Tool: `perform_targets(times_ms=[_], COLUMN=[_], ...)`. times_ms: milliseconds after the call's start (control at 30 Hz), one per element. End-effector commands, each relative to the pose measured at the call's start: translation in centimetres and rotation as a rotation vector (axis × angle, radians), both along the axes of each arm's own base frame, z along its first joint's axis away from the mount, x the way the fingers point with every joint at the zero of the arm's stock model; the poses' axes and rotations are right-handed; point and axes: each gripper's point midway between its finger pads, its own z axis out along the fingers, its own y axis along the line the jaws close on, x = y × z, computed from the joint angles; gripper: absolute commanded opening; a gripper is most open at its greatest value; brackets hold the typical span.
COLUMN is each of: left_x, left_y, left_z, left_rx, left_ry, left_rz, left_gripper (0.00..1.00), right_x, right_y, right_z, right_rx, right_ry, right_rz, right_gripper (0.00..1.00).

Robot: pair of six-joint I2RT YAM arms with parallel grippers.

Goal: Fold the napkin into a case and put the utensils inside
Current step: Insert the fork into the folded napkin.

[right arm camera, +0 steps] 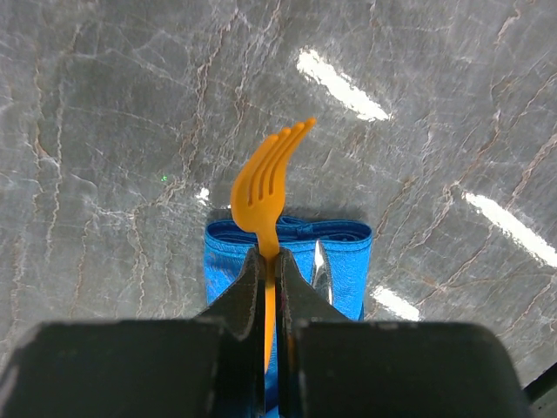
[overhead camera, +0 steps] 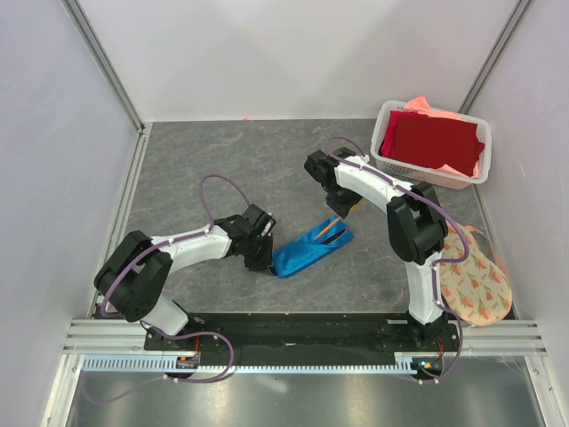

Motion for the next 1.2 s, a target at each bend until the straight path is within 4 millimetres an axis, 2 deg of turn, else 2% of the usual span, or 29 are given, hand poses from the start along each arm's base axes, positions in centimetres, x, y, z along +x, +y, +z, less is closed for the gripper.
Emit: perform_targets(times_ms=[0, 167, 400, 633, 1167], left_x=[0.3, 0.3, 0.2, 0.1, 0.0], left_y=[-0.3, -0.5, -0.7, -0.8, -1.3], left_z=[-0.3, -0.5, -0.9, -0.9, -0.7], left_rx=[-0.007, -0.008, -0.007, -0.006, -0.010], left_ry=[-0.024, -0.024, -0.015, -0.018, -0.025], left_rz=[-0.003, -0.003, -0.006, -0.009, -0.011], left_gripper=[0.07, 0.07, 0.07, 0.07, 0.07], right_x=[0.4, -0.2, -2.2, -3.7, -6.5], right_y=[0.7, 1.8, 3.4, 3.9, 5.6], right_z=[0.5, 0.5, 0.1, -0.2, -2.7], right_rx=[-0.011, 0.011, 0.062, 0.090, 0.154], right_ry=[-0.019, -0.004, 0.054, 0.097, 0.198], right_rz=[-0.007, 0.000, -0.003, -0.022, -0.038], right_gripper=[0.00, 0.00, 0.00, 0.00, 0.00])
